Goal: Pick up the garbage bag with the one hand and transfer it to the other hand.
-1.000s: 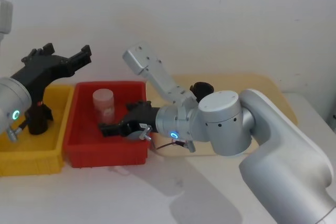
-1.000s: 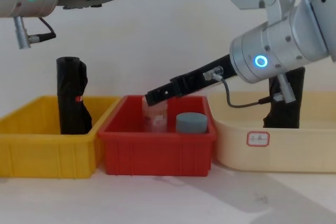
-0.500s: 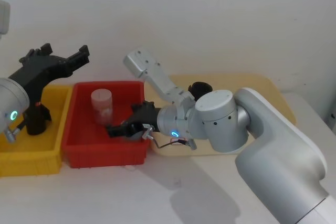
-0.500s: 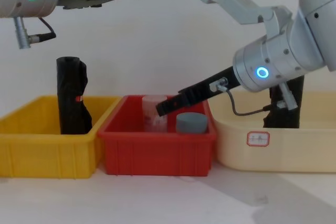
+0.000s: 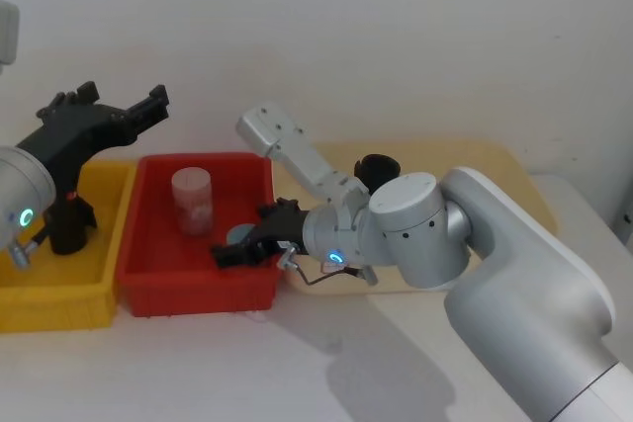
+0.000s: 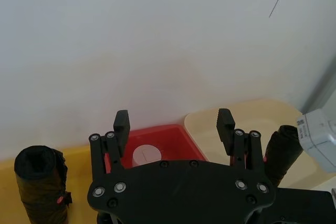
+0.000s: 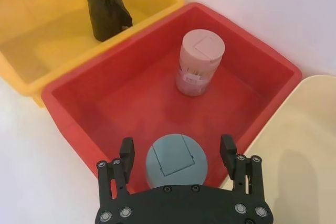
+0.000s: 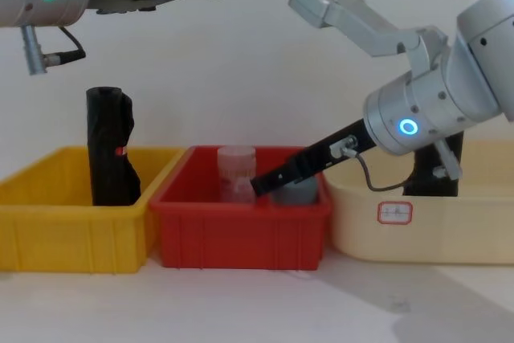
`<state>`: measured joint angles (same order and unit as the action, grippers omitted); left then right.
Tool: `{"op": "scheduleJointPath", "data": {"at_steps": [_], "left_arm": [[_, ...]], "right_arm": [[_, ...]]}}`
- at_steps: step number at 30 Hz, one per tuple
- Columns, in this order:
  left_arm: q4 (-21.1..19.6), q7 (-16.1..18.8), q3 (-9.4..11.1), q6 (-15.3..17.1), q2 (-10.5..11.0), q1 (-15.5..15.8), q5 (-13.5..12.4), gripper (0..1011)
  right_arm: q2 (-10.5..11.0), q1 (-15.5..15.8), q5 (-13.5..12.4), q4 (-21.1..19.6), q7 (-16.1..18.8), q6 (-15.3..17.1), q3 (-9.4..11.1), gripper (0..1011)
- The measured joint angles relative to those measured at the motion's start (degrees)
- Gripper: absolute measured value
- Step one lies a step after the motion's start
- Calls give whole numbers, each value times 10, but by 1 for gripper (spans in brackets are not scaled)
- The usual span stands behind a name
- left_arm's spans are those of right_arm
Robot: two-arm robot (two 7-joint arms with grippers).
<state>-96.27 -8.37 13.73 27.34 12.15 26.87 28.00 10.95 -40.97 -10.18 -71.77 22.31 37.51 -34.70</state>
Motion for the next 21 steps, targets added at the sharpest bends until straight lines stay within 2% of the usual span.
{"op": "scheduleJointPath", "data": {"at_steps": [18,21], "left_arm": [[0,0,0,0,0,0,0,1002],[0,0,0,0,0,0,0,1001]], "right_arm": [[8,-2,20,7,8,-5,-8,1001],[9,-1,21,7,11,-6,-8,957]]}}
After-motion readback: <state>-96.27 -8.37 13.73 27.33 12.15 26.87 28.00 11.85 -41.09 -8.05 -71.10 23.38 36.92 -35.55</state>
